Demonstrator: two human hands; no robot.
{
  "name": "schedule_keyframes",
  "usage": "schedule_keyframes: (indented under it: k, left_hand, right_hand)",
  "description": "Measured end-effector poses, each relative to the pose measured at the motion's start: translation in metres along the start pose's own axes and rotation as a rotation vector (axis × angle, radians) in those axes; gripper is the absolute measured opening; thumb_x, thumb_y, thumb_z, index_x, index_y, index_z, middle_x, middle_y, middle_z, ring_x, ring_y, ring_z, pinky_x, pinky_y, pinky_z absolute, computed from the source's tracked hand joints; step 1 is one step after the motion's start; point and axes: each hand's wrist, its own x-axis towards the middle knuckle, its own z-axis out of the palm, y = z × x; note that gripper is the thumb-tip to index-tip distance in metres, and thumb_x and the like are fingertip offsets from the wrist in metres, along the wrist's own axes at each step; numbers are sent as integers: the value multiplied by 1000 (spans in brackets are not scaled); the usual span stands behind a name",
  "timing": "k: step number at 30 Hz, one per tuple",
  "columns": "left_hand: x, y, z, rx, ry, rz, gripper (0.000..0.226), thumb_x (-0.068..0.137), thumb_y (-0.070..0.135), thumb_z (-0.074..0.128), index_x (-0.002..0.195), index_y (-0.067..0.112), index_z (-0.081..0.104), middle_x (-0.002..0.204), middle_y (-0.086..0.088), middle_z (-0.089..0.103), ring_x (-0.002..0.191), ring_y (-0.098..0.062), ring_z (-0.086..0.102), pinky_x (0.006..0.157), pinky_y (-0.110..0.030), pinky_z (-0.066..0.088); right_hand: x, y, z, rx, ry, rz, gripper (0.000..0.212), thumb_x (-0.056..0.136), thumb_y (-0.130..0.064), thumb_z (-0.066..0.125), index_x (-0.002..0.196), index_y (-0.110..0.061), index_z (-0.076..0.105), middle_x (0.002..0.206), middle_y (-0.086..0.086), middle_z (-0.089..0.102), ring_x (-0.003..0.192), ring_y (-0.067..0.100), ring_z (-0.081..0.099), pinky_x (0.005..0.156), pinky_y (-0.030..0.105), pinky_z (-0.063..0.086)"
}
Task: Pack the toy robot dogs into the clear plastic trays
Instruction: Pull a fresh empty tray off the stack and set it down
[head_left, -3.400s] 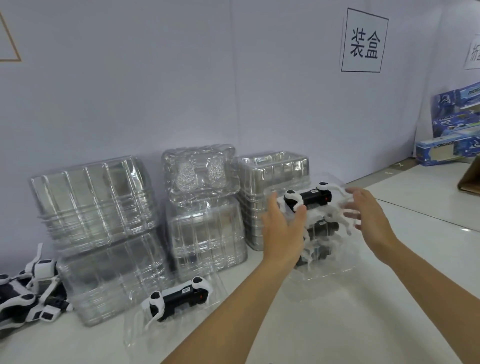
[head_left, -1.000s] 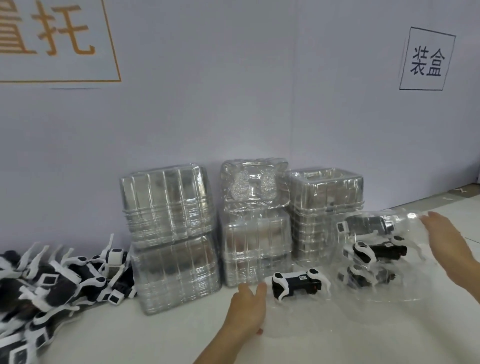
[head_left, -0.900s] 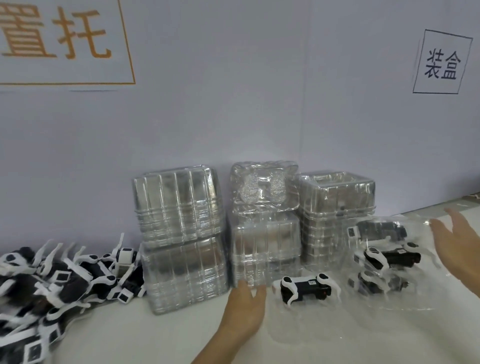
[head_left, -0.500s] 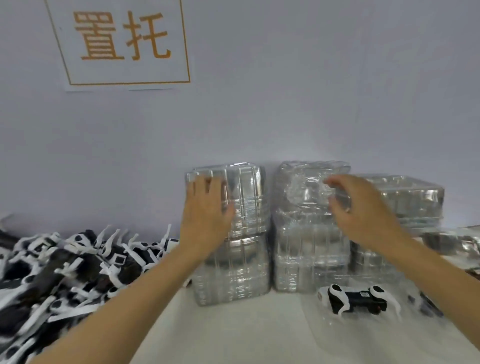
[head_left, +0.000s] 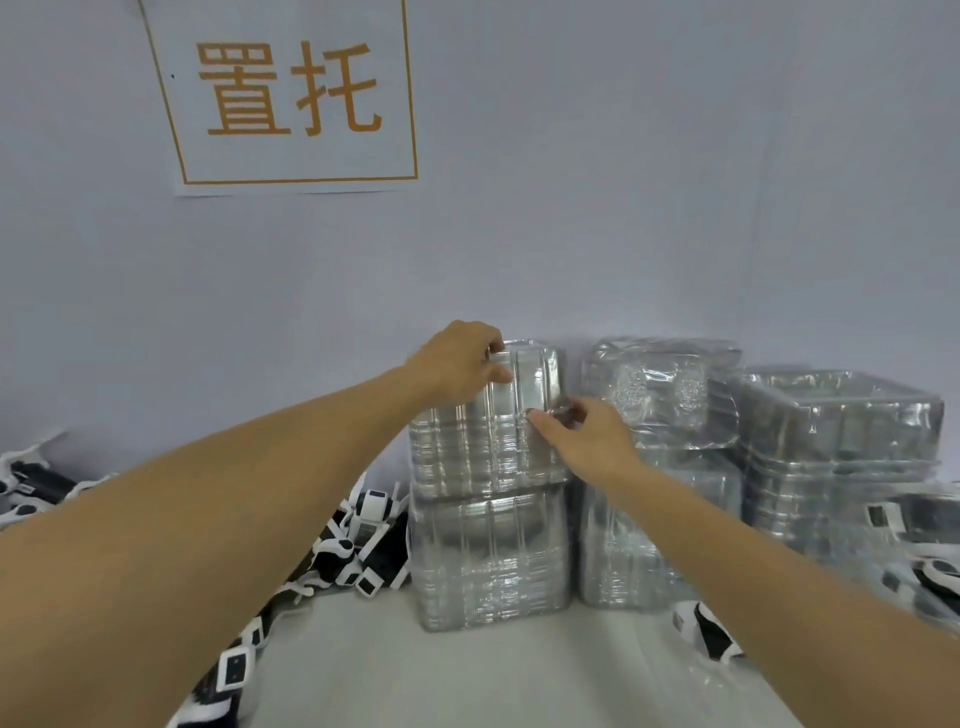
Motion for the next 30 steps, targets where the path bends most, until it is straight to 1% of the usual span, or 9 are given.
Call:
schedule_keyframes:
  k: [4, 8, 10, 15, 18, 21, 24, 26, 30]
  left_hand:
    - [4, -4, 0, -64, 51, 13, 22, 90, 28, 75, 99, 10, 68, 96, -4, 64, 88, -22, 59, 82, -32, 49]
    - [5, -4, 0, -146, 109, -13, 16, 88, 21, 77, 95, 8, 76, 81, 0, 67, 72, -12, 60, 64, -15, 42]
    - [6, -3, 0, -175, 124, -37, 13, 88, 18, 76, 96, 7, 77, 75, 7, 65, 67, -3, 57, 61, -10, 38]
    - [10, 4, -5, -211, 140, -59, 10, 89, 10, 75, 95, 5, 80, 95, -7, 76, 85, -12, 66, 79, -20, 49]
    - [12, 7, -7, -216, 145, -76, 10, 88, 10, 76, 94, 4, 80, 96, -10, 77, 89, -16, 69, 87, -27, 54]
    - [14, 7, -8, -229, 148, -92, 8, 87, 9, 77, 92, 4, 80, 88, -10, 76, 62, -2, 60, 66, -16, 49]
    - [15, 6, -9, -259, 143, -110, 5, 86, 6, 77, 89, 3, 80, 69, 0, 69, 44, 7, 54, 47, -2, 37]
    - [17, 5, -9, -268, 144, -117, 4, 86, 4, 77, 88, 3, 80, 65, 6, 64, 41, 12, 52, 44, -2, 37]
    - [21, 6, -12, -259, 158, -140, 5, 85, 1, 76, 87, 5, 80, 71, 3, 68, 46, 11, 56, 45, -1, 38]
  right_hand:
    - [1, 10, 3, 55, 67, -7, 21, 83, -33, 80, 84, -16, 68, 85, -8, 69, 82, 5, 62, 63, 15, 37]
    - [4, 13, 6, 78, 123, 24, 18, 80, -29, 84, 76, -22, 68, 77, -15, 68, 71, -4, 60, 57, 12, 35]
    - [4, 15, 9, 56, 147, 20, 18, 79, -32, 84, 75, -25, 68, 72, -18, 68, 65, -6, 60, 53, 11, 36]
    - [6, 17, 8, 53, 148, 29, 17, 79, -34, 84, 74, -26, 69, 70, -18, 70, 61, 4, 64, 58, 23, 48]
    - [7, 17, 7, 68, 135, 39, 16, 79, -32, 84, 75, -26, 70, 70, -16, 71, 60, 9, 67, 61, 28, 53]
    - [7, 16, 7, 91, 128, 56, 15, 79, -31, 85, 77, -26, 71, 69, -20, 71, 60, 6, 68, 61, 26, 52]
    - [6, 15, 6, 96, 128, 67, 16, 78, -31, 85, 75, -27, 70, 69, -21, 70, 59, 2, 65, 59, 25, 52]
    - [5, 14, 6, 83, 130, 71, 16, 78, -32, 84, 73, -28, 69, 67, -22, 69, 61, -2, 63, 56, 22, 46]
    - [4, 11, 7, 59, 129, 92, 17, 79, -34, 83, 72, -28, 69, 65, -23, 67, 61, -4, 61, 54, 20, 41]
